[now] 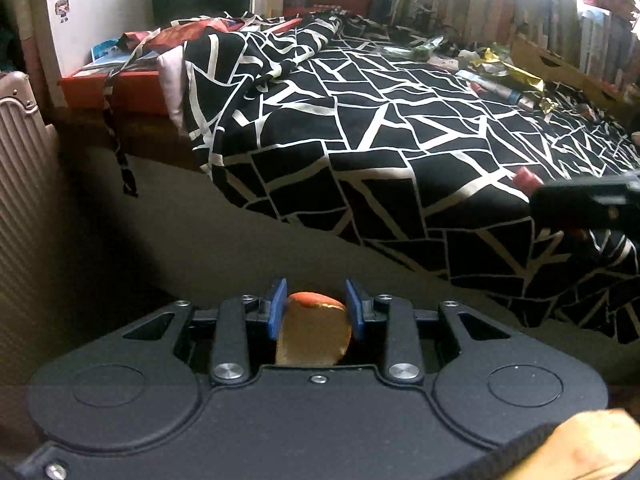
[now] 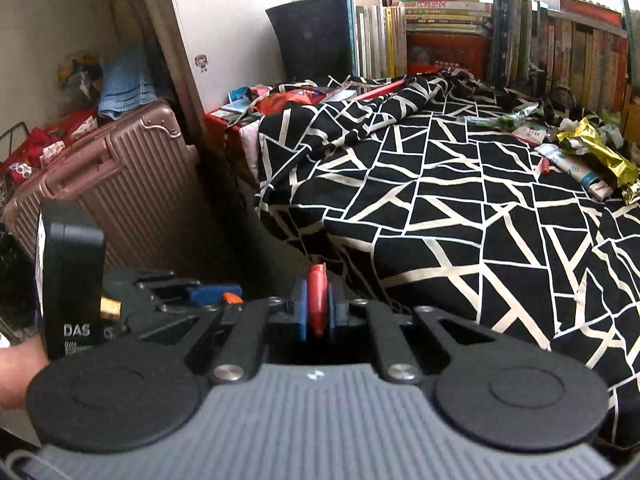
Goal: Collect trash
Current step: 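Open the left gripper to drop the tan piece while the right gripper releases the red crayon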
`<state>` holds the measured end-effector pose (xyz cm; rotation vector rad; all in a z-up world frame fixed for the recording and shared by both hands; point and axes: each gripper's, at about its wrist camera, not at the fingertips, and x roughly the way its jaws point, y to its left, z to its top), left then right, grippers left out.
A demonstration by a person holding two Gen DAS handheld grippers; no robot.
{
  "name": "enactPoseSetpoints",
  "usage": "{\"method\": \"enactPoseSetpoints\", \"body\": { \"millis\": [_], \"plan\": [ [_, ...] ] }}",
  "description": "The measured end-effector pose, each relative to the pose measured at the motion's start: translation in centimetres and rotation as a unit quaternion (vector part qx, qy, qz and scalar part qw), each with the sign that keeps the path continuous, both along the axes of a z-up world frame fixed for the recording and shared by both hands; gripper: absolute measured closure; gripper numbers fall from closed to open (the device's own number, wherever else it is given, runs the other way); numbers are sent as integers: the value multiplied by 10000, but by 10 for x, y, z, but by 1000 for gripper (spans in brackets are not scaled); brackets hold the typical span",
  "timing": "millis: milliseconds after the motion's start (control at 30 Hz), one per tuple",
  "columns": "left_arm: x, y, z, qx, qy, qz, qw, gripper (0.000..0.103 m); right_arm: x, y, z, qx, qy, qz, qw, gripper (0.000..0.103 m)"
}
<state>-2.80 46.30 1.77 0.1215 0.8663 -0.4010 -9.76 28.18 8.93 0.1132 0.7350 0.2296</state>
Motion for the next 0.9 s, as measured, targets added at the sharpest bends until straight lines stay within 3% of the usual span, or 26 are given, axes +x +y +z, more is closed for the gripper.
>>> {"method": "enactPoseSetpoints", "body": {
  "millis": [100, 133, 167, 400, 600, 900],
  "plan": [
    [4, -3, 2, -64, -42, 6, 10000, 66, 1, -2, -2, 23, 47, -11, 10000, 89],
    [5, -5, 4, -90, -78, -4, 9999, 54, 1, -3, -3, 17, 55, -15, 10000, 89],
    [5, -6, 6, -87, -140, -2, 9999, 50, 2, -3, -3, 18, 64, -27, 10000, 89],
    [9, -7, 10, 13, -250, 12, 9997, 50, 9, -3, -10, 12, 154, 33, 9999, 89],
    [7, 8, 10, 82, -189, 256, 9995, 57, 19, 2, -18, -39, 255, 237, 9994, 89],
    [3, 28, 14, 237, -215, 631, 9975, 57, 36, 11, -30, -55, 457, 395, 9982, 89]
  ]
}}
